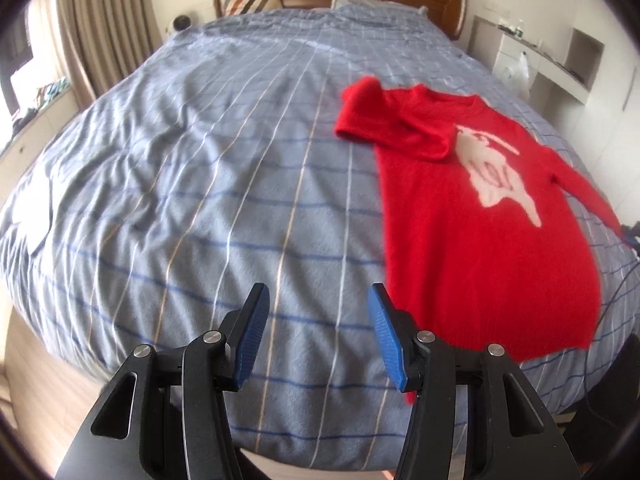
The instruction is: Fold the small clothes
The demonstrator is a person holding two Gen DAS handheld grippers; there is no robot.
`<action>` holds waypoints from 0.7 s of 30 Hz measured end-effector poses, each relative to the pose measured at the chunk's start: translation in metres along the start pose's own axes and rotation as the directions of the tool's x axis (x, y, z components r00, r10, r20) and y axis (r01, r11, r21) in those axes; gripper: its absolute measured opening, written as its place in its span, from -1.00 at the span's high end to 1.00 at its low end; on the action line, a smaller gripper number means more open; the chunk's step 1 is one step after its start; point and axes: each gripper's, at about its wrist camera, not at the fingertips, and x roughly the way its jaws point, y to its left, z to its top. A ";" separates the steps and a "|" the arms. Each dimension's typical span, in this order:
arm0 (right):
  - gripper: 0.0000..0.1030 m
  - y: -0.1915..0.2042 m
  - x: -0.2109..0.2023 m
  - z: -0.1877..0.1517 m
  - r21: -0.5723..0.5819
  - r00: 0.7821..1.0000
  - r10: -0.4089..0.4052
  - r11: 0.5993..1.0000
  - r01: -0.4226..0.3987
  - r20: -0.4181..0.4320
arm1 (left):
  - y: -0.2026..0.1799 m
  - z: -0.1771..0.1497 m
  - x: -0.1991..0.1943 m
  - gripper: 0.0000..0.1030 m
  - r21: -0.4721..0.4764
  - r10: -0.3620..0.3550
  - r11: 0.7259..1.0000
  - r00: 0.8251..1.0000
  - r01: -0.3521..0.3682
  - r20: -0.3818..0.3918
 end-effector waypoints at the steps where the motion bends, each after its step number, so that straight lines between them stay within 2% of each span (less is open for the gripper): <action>1: 0.60 -0.007 0.002 -0.004 0.016 1.000 -0.027 1.000 0.027 0.010 | -0.006 0.012 -0.003 -0.16 0.031 -0.011 0.999 1.000 0.011 0.020; 2: 0.66 -0.010 -0.002 -0.008 0.029 0.999 -0.038 0.999 0.037 0.038 | -0.013 0.025 -0.004 -0.27 0.068 -0.028 0.997 0.999 0.026 0.035; 5: 0.61 -0.002 -0.029 -0.022 0.001 0.987 -0.097 0.995 0.097 0.127 | -0.040 0.065 0.008 -0.36 0.195 -0.077 0.979 0.995 0.064 0.060; 8: 0.50 0.020 -0.052 -0.042 -0.078 0.983 -0.064 0.994 0.078 0.171 | -0.074 0.104 0.054 -0.37 0.274 -0.182 0.943 0.982 0.187 -0.044; 10: 0.43 0.036 -0.063 -0.059 -0.138 0.982 -0.044 0.988 0.070 0.186 | -0.090 0.127 0.097 -0.36 0.234 -0.229 0.937 0.962 0.259 -0.147; 13: 0.41 0.064 -0.072 -0.088 -0.234 0.983 -0.012 0.971 0.056 0.184 | -0.098 0.154 0.150 -0.23 0.102 -0.294 0.941 0.928 0.323 -0.229; 14: 0.41 0.071 -0.073 -0.097 -0.257 0.984 -0.002 0.965 0.049 0.180 | -0.098 0.161 0.163 -0.09 0.049 -0.320 0.939 0.916 0.341 -0.244; 15: 0.41 0.077 -0.073 -0.106 -0.274 0.984 0.007 0.961 0.042 0.176 | -0.097 0.166 0.175 0.13 -0.004 -0.352 0.932 0.901 0.363 -0.254; 16: 0.41 0.083 -0.073 -0.115 -0.289 0.986 0.020 0.957 0.030 0.168 | -0.100 0.170 0.184 0.29 -0.051 -0.390 0.919 0.882 0.391 -0.264; 17: 0.41 0.089 -0.072 -0.123 -0.303 0.986 0.030 0.953 0.021 0.163 | -0.103 0.171 0.191 0.85 -0.096 -0.427 0.904 0.863 0.417 -0.269; 18: 0.41 0.094 -0.071 -0.131 -0.318 0.986 0.037 0.948 0.016 0.161 | -0.105 0.172 0.194 0.95 -0.125 -0.450 0.893 0.853 0.433 -0.264; 19: 0.41 0.099 -0.070 -0.139 -0.334 0.986 0.041 0.942 0.017 0.164 | -0.106 0.173 0.191 0.96 -0.130 -0.441 0.897 0.867 0.422 -0.232; 20: 0.41 0.104 -0.070 -0.146 -0.350 0.984 0.041 0.936 0.022 0.172 | -0.104 0.173 0.182 0.97 -0.124 -0.416 0.909 0.890 0.399 -0.185; 21: 0.41 0.107 -0.071 -0.151 -0.361 0.983 0.043 0.932 0.025 0.180 | -0.099 0.175 0.171 0.97 -0.131 -0.406 0.912 0.903 0.389 -0.140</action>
